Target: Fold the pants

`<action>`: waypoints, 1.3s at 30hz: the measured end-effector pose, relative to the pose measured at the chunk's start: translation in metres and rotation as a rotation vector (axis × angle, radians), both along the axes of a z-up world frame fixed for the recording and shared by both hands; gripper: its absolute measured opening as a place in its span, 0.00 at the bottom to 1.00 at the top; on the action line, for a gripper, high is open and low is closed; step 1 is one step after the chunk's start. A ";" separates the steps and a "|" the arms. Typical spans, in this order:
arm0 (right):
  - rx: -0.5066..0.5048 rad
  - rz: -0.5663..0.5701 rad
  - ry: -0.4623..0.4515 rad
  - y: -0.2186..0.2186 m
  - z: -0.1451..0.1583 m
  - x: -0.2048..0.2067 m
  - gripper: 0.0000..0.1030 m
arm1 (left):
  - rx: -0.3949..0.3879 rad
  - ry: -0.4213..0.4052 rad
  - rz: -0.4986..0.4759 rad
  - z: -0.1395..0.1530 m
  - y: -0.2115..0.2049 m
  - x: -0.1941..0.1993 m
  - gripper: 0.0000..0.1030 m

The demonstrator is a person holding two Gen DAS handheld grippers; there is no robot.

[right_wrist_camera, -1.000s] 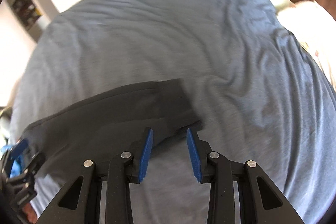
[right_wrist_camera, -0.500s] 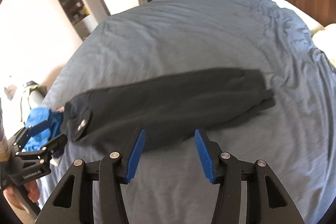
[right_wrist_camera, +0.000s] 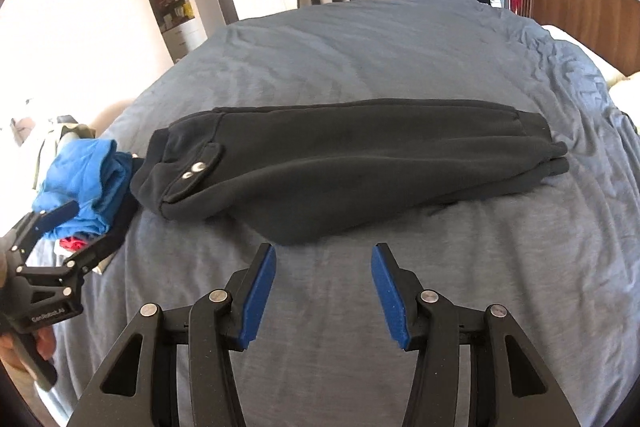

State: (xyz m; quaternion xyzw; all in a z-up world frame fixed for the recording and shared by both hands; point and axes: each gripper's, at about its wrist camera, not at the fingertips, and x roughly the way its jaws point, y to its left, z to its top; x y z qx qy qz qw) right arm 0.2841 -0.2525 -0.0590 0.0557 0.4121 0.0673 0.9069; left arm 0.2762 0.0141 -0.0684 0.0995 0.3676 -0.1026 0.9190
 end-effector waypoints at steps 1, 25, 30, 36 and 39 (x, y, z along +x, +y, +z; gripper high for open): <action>0.009 -0.009 -0.009 0.005 -0.002 -0.001 0.49 | -0.016 -0.008 -0.001 -0.003 0.005 0.002 0.86; 0.030 -0.050 0.065 0.051 -0.049 0.018 0.49 | -0.064 -0.043 -0.065 -0.053 0.033 0.066 0.58; 0.054 -0.054 0.074 0.049 -0.052 0.022 0.49 | -0.027 -0.033 -0.078 -0.058 0.022 0.070 0.53; 0.063 -0.071 0.070 0.045 -0.052 0.023 0.49 | 0.000 0.034 -0.095 -0.059 0.010 0.078 0.30; 0.054 -0.068 0.069 0.044 -0.051 0.023 0.49 | -0.001 0.062 -0.064 -0.045 0.010 0.081 0.11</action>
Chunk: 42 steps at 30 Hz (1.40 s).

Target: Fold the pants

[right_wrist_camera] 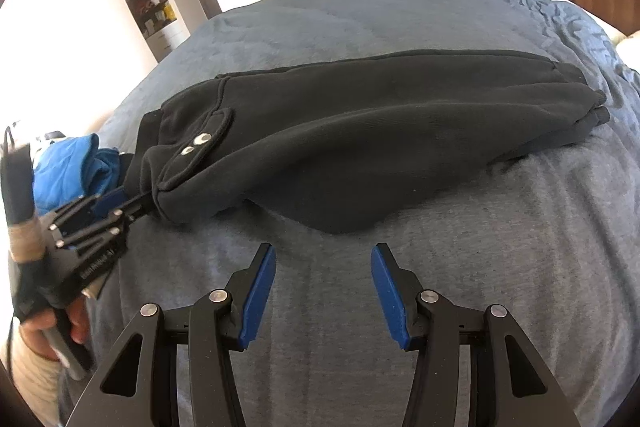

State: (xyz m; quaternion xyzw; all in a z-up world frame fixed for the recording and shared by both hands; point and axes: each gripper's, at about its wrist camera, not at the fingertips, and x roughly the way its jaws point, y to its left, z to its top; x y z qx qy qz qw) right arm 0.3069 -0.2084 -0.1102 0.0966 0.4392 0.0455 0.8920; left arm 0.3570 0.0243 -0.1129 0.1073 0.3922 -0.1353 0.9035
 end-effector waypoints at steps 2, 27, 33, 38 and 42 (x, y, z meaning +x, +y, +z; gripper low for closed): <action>-0.021 0.004 -0.010 -0.001 0.001 -0.002 0.49 | 0.052 -0.020 0.052 0.013 0.001 0.004 0.07; -0.090 0.086 -0.024 0.001 -0.002 0.033 0.49 | 0.107 0.099 0.119 0.023 -0.002 0.064 0.07; -0.102 0.172 -0.116 0.006 0.013 0.031 0.37 | 0.138 0.085 0.099 0.025 -0.007 0.055 0.07; -0.086 0.201 -0.058 0.000 0.007 0.032 0.26 | 0.180 0.068 0.091 0.024 -0.013 0.050 0.07; -0.091 0.159 -0.050 -0.008 0.003 0.024 0.27 | 0.214 0.046 0.083 0.024 -0.019 0.047 0.07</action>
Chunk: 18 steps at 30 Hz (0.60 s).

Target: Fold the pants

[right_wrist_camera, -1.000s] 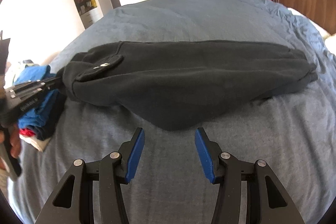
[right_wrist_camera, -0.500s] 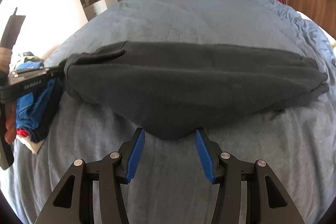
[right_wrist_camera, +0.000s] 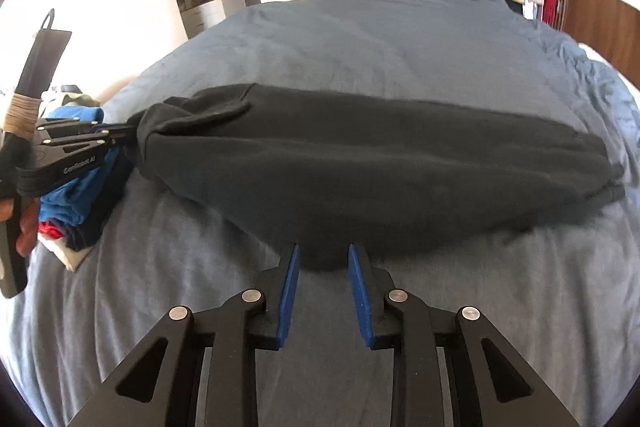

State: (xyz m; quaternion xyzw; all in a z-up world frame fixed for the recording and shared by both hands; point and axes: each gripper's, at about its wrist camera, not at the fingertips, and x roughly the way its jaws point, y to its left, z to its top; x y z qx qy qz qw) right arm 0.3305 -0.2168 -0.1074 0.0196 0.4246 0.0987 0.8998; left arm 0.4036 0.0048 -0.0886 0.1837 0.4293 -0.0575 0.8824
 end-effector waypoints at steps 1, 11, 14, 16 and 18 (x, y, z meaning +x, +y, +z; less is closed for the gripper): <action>0.009 -0.002 0.002 -0.001 -0.002 0.000 0.27 | -0.002 0.003 0.004 0.000 0.001 0.000 0.07; 0.094 -0.008 0.084 -0.007 -0.019 0.006 0.43 | -0.007 0.004 0.010 -0.003 0.002 0.002 0.07; 0.150 -0.020 0.117 -0.009 -0.029 0.010 0.43 | -0.017 0.008 0.013 -0.003 0.003 0.003 0.07; 0.163 -0.018 0.114 -0.007 -0.031 0.014 0.43 | -0.041 0.021 0.024 -0.003 0.007 0.005 0.07; 0.144 -0.020 0.082 -0.006 -0.026 0.018 0.43 | -0.060 0.029 0.036 -0.002 0.011 0.007 0.07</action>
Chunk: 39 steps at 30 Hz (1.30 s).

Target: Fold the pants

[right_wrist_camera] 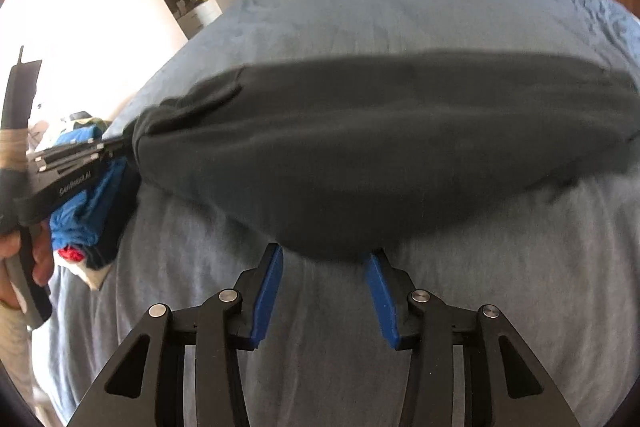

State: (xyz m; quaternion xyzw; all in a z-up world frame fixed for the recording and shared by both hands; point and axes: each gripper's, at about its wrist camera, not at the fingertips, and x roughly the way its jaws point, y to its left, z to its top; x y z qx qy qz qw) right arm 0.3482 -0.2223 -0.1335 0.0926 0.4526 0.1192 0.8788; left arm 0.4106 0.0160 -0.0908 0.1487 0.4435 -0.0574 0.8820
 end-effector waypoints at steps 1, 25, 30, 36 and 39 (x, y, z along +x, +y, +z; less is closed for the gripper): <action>-0.020 0.002 -0.020 0.002 0.005 0.001 0.43 | -0.002 0.000 0.001 0.000 0.001 0.000 0.07; -0.150 0.167 -0.046 0.003 0.032 0.009 0.10 | 0.124 0.002 -0.082 -0.007 -0.010 -0.031 0.07; -0.215 0.200 -0.040 0.003 0.054 -0.005 0.08 | 0.160 0.000 -0.096 0.000 -0.013 -0.044 0.07; -0.180 0.188 0.089 -0.004 0.036 0.000 0.08 | 0.206 0.063 -0.053 -0.013 -0.014 -0.026 0.07; -0.200 0.191 0.173 -0.004 0.012 0.000 0.05 | 0.258 0.076 -0.051 -0.025 -0.015 -0.020 0.07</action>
